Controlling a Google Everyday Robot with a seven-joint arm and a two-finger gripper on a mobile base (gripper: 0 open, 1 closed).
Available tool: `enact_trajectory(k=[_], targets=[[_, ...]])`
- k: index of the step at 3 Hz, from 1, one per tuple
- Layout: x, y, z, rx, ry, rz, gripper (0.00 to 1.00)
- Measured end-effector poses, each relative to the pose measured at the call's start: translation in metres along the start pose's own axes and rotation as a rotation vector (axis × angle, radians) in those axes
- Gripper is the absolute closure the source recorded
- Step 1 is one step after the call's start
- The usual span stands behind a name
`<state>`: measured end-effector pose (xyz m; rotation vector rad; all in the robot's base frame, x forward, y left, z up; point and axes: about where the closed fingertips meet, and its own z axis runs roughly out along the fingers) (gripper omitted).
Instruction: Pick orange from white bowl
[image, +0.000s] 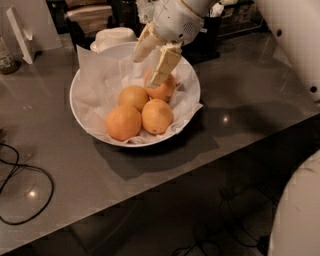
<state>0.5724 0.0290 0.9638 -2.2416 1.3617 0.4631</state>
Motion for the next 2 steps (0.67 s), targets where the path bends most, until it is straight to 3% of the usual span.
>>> enact_trajectory(k=[1,2], targets=[[-0.0057,-0.0023,-0.0178,0.034,0.002,-0.014,0.01],[0.0029,-0.0038,-0.0245,0.052,-0.017,-0.002,0.00]])
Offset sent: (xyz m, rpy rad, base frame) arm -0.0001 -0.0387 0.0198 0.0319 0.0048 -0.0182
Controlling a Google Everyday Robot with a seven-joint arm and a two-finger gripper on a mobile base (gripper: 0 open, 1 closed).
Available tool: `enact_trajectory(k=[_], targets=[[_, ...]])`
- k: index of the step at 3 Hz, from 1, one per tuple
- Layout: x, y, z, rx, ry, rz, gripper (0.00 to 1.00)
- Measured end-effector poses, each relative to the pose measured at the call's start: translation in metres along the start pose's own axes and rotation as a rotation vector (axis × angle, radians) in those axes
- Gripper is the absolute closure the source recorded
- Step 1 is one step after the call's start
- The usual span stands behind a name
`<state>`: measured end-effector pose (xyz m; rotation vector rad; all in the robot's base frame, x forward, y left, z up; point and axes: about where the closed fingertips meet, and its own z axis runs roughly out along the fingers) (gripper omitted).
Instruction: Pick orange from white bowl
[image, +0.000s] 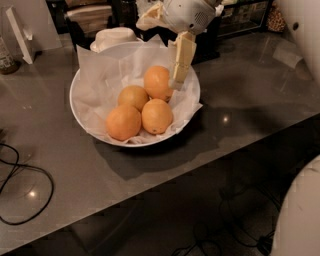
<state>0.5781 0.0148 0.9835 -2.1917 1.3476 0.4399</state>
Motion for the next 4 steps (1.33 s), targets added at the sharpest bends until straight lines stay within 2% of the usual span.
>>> enact_trajectory(k=[1,3,4], targets=[[0.019,0.003,0.007,-0.005,-0.039,0.042,0.19],[0.045,0.011,0.034,-0.061,-0.094,0.103,0.22],[0.054,0.005,0.050,-0.089,-0.107,0.107,0.22]])
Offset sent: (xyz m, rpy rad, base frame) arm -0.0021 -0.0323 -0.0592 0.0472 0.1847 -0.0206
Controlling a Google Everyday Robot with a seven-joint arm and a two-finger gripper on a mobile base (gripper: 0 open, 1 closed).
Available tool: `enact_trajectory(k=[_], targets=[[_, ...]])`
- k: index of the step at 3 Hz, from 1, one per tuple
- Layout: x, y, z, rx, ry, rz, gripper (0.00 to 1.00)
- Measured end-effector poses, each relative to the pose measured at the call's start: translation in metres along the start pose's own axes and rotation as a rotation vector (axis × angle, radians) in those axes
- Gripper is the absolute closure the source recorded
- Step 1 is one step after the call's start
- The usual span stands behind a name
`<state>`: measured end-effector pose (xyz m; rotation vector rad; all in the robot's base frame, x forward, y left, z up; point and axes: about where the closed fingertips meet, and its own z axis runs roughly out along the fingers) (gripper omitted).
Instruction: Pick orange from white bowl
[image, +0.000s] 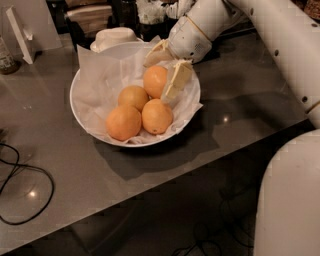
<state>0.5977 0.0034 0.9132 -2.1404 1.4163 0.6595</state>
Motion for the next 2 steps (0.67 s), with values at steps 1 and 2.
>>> enact_trajectory(k=[1,2], targets=[[0.0065,-0.0142,0.0098,-0.015,0.002,-0.007,0.24],[0.0140,-0.0223,0.0171,-0.015,-0.002,0.007,0.29]])
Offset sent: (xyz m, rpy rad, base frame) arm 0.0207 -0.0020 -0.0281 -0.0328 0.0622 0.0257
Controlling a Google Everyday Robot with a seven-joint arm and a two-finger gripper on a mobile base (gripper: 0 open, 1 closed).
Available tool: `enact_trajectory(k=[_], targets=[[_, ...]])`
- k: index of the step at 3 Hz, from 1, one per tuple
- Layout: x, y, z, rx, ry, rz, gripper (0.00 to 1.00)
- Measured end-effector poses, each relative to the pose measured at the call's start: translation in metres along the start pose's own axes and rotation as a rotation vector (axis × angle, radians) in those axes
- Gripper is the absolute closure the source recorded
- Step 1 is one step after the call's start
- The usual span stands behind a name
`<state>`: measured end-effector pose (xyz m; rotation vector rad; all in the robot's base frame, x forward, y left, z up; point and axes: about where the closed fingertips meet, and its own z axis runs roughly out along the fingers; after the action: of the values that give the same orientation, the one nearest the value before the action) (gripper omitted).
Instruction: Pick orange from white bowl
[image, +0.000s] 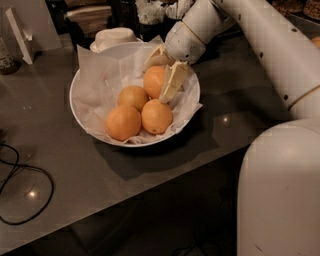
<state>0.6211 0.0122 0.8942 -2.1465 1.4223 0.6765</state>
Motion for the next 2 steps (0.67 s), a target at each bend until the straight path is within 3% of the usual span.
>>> enact_trajectory(k=[2], targets=[[0.0011,0.0007,-0.0046,0.008,0.002,0.019,0.35]])
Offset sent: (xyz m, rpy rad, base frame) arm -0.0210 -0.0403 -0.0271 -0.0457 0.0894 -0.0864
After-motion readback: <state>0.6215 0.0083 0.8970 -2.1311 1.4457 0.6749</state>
